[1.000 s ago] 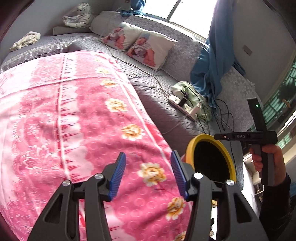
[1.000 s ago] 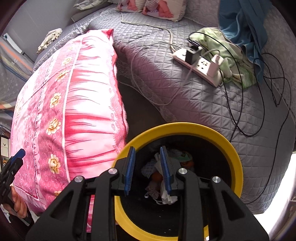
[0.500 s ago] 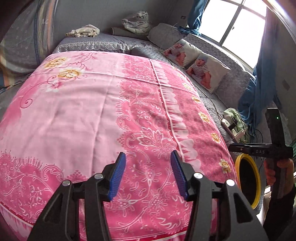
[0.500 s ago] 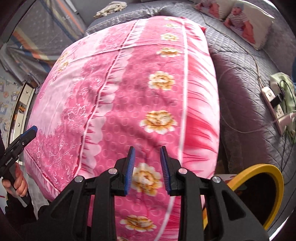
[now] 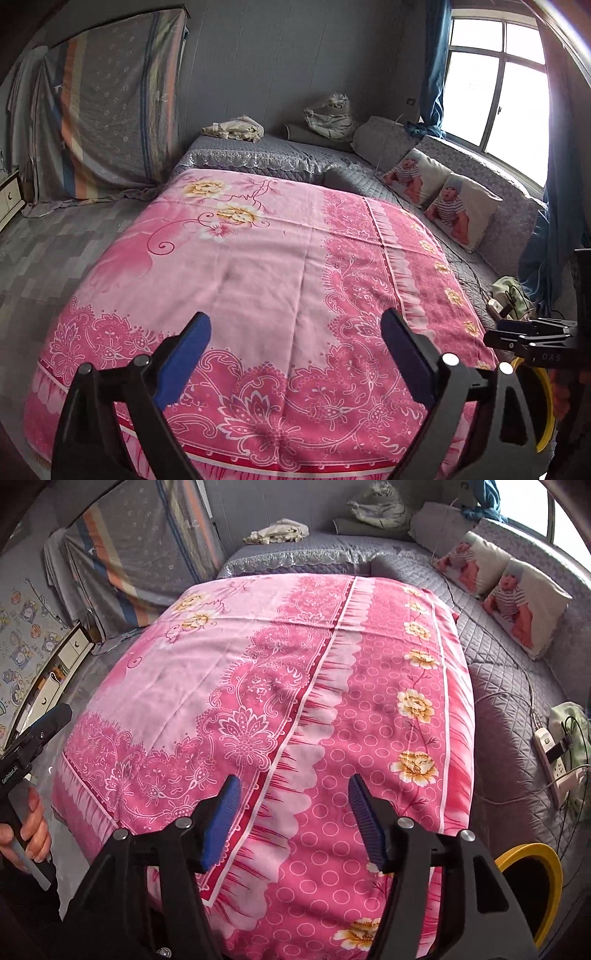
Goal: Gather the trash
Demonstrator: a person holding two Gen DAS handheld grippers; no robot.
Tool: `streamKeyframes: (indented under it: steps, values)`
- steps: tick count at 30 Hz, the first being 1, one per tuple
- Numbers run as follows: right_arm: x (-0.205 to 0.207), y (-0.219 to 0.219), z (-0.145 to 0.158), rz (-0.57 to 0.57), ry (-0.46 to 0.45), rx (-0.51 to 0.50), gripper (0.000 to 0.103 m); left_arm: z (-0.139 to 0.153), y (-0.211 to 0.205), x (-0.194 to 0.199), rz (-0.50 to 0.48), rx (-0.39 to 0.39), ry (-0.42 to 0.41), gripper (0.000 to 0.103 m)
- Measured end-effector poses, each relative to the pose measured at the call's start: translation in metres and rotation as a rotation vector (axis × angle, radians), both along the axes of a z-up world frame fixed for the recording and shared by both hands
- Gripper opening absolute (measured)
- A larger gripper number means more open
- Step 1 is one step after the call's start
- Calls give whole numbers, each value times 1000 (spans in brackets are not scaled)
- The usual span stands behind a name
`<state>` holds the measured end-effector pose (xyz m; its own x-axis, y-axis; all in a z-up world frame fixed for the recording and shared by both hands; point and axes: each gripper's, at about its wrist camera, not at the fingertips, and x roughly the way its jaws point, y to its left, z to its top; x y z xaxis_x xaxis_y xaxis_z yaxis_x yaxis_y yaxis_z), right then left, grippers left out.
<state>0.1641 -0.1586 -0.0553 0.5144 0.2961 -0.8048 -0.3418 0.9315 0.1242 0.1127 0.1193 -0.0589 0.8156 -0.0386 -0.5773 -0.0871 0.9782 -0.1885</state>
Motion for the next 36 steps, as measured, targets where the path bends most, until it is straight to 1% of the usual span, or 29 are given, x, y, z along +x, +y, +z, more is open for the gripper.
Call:
streamKeyframes:
  steps: [1,4,6,8,11,13,17,21,25,29,36]
  values:
    - [-7,2,5,-12,-45,-13,69,3,0,-5,5,1,-20,94]
    - [-26,5,17,-49,-161,-30,79,13,-3,-19,24,14,-83,95]
    - [-37,6,23,-84,-235,-36,82,19,-6,-26,38,27,-124,95]
    - [-46,5,27,-113,-292,-37,82,25,-9,-32,42,35,-153,95]
    - [-57,3,29,-155,-351,-11,83,32,-10,-39,51,26,-191,95]
    - [-65,2,29,-181,-389,-6,85,36,-12,-44,58,31,-216,95]
    - [-77,2,25,-218,-421,15,89,37,-19,-52,53,55,-246,95]
    - [-88,-1,22,-278,-485,5,93,36,-28,-59,36,64,-261,95]
    - [-94,-5,18,-338,-528,-8,94,35,-32,-64,28,56,-271,95]
    - [-95,-9,8,-376,-530,-1,94,33,-37,-68,22,69,-291,95]
    - [-95,-7,-3,-372,-506,25,94,35,-48,-75,-1,96,-322,95]
